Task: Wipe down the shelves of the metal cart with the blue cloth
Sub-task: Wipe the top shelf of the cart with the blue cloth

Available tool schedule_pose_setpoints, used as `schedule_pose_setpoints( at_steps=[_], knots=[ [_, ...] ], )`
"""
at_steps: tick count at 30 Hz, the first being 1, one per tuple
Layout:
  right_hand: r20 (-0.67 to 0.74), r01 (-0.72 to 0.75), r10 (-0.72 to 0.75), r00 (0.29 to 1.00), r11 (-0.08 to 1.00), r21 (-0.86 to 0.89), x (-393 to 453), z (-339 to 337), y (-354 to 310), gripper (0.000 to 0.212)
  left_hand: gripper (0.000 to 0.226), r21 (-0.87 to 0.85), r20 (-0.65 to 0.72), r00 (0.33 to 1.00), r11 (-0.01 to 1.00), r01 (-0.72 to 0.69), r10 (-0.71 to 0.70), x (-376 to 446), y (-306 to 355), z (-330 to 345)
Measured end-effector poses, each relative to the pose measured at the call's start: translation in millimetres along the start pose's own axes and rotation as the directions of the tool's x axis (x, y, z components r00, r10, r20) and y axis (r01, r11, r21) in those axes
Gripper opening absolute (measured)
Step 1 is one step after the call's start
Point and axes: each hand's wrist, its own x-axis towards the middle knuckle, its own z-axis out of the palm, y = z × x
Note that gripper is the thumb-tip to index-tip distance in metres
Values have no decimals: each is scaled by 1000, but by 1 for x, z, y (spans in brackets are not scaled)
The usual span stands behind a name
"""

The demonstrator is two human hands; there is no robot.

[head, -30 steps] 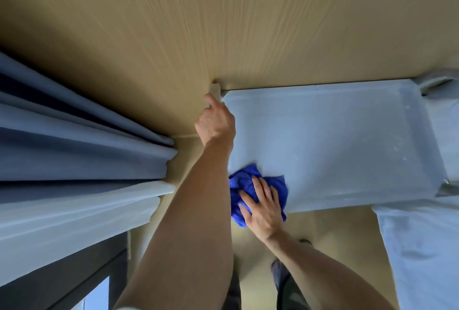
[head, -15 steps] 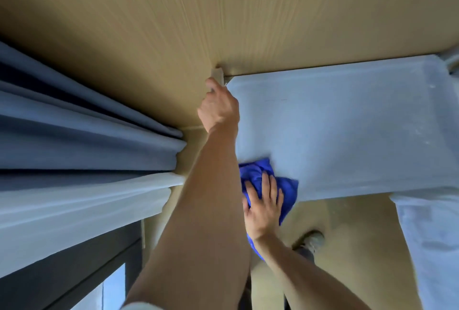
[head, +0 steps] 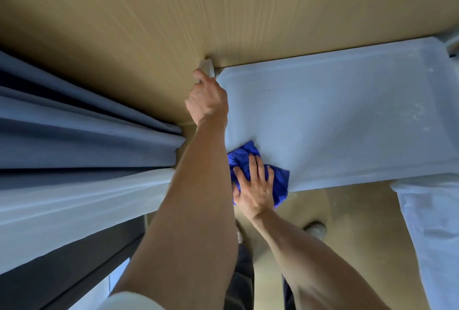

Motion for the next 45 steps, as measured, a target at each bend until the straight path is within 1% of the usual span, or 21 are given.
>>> schedule_pose_setpoints(
  at_steps=[2, 6, 9, 11, 13, 15, 17, 19, 20, 21, 22, 24, 25, 26, 28, 31, 33, 35, 36, 40, 45],
  knots=[
    [-32, -10, 11, 999, 1000, 28, -1, 3, -1, 37, 33, 16, -23, 1000, 1000, 3, -3, -1, 0, 3],
    [-52, -149, 153, 987, 986, 81, -12, 9, -15, 36, 35, 53, -59, 998, 999, 0, 3, 0, -1, 4],
    [-109, -76, 87, 990, 992, 97, -13, 12, -6, 34, 35, 63, -64, 998, 998, -7, 11, -2, -1, 6],
    [-108, -52, 61, 992, 995, 83, -14, 9, 6, 33, 34, 88, -61, 998, 996, -4, 9, -4, 1, 7],
    [-116, -158, 168, 979, 983, 92, -17, 7, 20, 34, 35, 98, -56, 998, 995, -7, 13, -7, 7, 10],
    [-144, -356, 373, 917, 926, 129, -11, 3, 40, 36, 37, 97, -60, 998, 995, -14, 20, -11, 13, 15],
    [-169, -556, 578, 799, 816, 161, 6, -7, 70, 40, 38, 85, -47, 999, 996, -14, 18, -15, 21, 17],
    [-103, -669, 691, 715, 720, 185, 27, -21, 95, 45, 39, 68, -35, 999, 997, -24, 26, -18, 31, 17],
    [-85, -696, 718, 690, 692, 191, 33, -24, 101, 47, 40, 61, -31, 999, 998, -30, 32, -19, 37, 17],
    [-87, -692, 714, 695, 696, 191, 33, -25, 99, 48, 40, 52, -26, 999, 998, -39, 40, -19, 41, 17],
    [-115, -642, 663, 739, 746, 177, 26, -23, 91, 48, 41, 43, -21, 999, 998, -44, 45, -18, 44, 17],
    [-125, -424, 433, 893, 901, 96, -1, -10, 60, 45, 43, 42, -20, 999, 998, -39, 40, -16, 45, 18],
    [-100, -299, 304, 947, 952, 68, -16, -3, 43, 43, 43, 46, -14, 999, 998, -32, 33, -17, 43, 17],
    [-75, -210, 215, 974, 975, 67, -25, 1, 31, 41, 44, 46, -5, 1000, 999, -29, 30, -17, 42, 16],
    [-48, -134, 138, 989, 989, 67, -27, -1, 26, 39, 44, 52, 1, 999, 998, -33, 33, -15, 41, 15],
    [-34, 13, -14, 999, 1000, -12, -38, -9, 41, 41, 43, 55, 28, 999, 998, -37, 35, -17, 45, 10],
    [3, 87, -87, 996, 996, -37, -63, -8, 49, 51, 44, 59, 33, 999, 998, -35, 33, -19, 46, 8],
    [25, 81, -81, 996, 996, -19, -78, -5, 53, 65, 45, 61, 28, 999, 997, -36, 35, -20, 48, 8],
    [17, 62, -62, 998, 998, -11, -76, -4, 54, 65, 45, 64, 22, 999, 997, -33, 32, -20, 48, 9],
    [-30, 5, -6, 1000, 999, -41, -50, -7, 49, 38, 43, 72, 17, 999, 997, -32, 31, -21, 48, 10],
    [-51, 34, -35, 998, 999, -20, -19, -8, 52, 40, 43, 109, 6, 999, 994, -32, 32, -22, 46, 15]
  ],
)
